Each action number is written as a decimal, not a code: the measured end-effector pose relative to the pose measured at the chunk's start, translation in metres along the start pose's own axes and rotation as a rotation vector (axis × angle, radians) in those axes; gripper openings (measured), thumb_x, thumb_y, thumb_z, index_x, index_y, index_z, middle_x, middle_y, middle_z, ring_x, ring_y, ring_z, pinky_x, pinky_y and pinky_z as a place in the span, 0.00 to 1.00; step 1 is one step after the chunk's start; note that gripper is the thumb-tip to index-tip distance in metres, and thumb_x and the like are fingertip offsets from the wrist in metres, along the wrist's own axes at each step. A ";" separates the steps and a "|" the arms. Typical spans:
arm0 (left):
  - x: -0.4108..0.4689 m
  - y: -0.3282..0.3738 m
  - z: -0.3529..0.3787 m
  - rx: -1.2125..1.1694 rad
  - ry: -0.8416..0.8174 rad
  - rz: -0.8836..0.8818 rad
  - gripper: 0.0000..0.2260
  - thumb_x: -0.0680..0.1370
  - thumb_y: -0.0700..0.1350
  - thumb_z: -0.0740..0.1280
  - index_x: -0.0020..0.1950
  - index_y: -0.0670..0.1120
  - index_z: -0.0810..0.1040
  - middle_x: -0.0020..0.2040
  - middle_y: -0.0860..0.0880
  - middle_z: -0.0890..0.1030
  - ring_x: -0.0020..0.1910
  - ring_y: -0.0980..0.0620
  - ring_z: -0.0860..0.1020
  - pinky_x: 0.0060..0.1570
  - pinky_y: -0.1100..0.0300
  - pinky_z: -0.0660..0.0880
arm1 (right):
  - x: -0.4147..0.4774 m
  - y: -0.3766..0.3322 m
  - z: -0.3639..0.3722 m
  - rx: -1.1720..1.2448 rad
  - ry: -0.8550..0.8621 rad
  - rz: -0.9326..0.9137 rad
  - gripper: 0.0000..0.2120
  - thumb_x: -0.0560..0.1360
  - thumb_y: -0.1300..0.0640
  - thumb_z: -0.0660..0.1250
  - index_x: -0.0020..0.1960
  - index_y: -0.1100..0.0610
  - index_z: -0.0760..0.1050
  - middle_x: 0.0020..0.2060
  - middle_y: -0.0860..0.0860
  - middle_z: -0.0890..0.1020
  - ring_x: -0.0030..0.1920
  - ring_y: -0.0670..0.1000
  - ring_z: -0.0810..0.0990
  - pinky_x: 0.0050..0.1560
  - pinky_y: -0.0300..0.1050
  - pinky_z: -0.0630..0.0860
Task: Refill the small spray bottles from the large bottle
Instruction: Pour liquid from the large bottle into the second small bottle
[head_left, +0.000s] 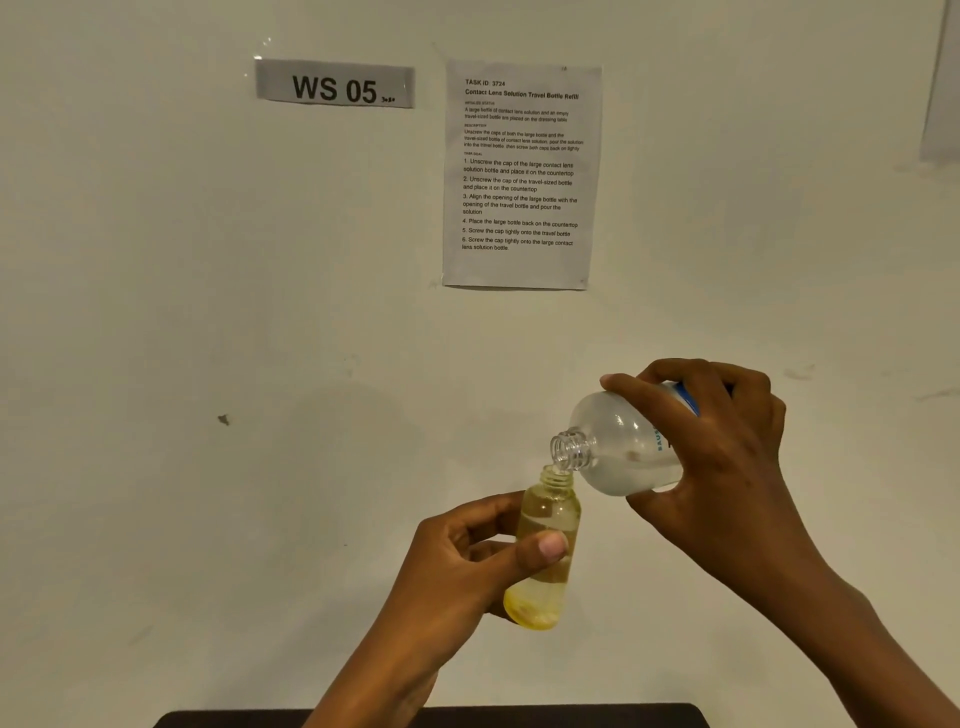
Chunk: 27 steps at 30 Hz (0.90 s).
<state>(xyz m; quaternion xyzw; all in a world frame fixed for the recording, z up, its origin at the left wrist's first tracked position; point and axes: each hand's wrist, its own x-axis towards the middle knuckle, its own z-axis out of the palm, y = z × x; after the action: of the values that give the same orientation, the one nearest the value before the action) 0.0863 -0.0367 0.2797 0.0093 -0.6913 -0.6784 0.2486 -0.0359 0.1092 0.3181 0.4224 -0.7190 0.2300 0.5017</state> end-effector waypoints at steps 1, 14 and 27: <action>0.000 -0.001 0.000 -0.003 0.001 -0.003 0.12 0.57 0.51 0.72 0.40 0.55 0.82 0.41 0.56 0.85 0.37 0.55 0.84 0.30 0.64 0.77 | -0.001 0.000 0.001 0.000 0.000 0.004 0.39 0.53 0.62 0.79 0.61 0.47 0.68 0.52 0.53 0.76 0.55 0.55 0.64 0.50 0.49 0.59; 0.003 -0.028 0.000 -0.015 0.010 -0.070 0.19 0.58 0.51 0.73 0.48 0.53 0.81 0.43 0.54 0.85 0.41 0.53 0.84 0.35 0.59 0.80 | -0.036 0.003 0.027 0.075 -0.049 0.117 0.35 0.54 0.51 0.73 0.60 0.47 0.67 0.51 0.50 0.76 0.52 0.51 0.65 0.48 0.45 0.58; -0.022 -0.094 -0.003 -0.059 0.042 -0.229 0.24 0.60 0.52 0.74 0.55 0.52 0.80 0.53 0.51 0.83 0.51 0.51 0.82 0.50 0.49 0.80 | -0.108 -0.007 0.049 0.569 -0.369 0.607 0.35 0.55 0.50 0.81 0.55 0.42 0.65 0.49 0.39 0.72 0.52 0.46 0.71 0.52 0.41 0.69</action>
<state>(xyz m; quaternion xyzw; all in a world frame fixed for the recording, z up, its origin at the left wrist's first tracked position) 0.0758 -0.0391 0.1836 0.0954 -0.6601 -0.7220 0.1840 -0.0406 0.1091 0.1997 0.3475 -0.7957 0.4761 0.1391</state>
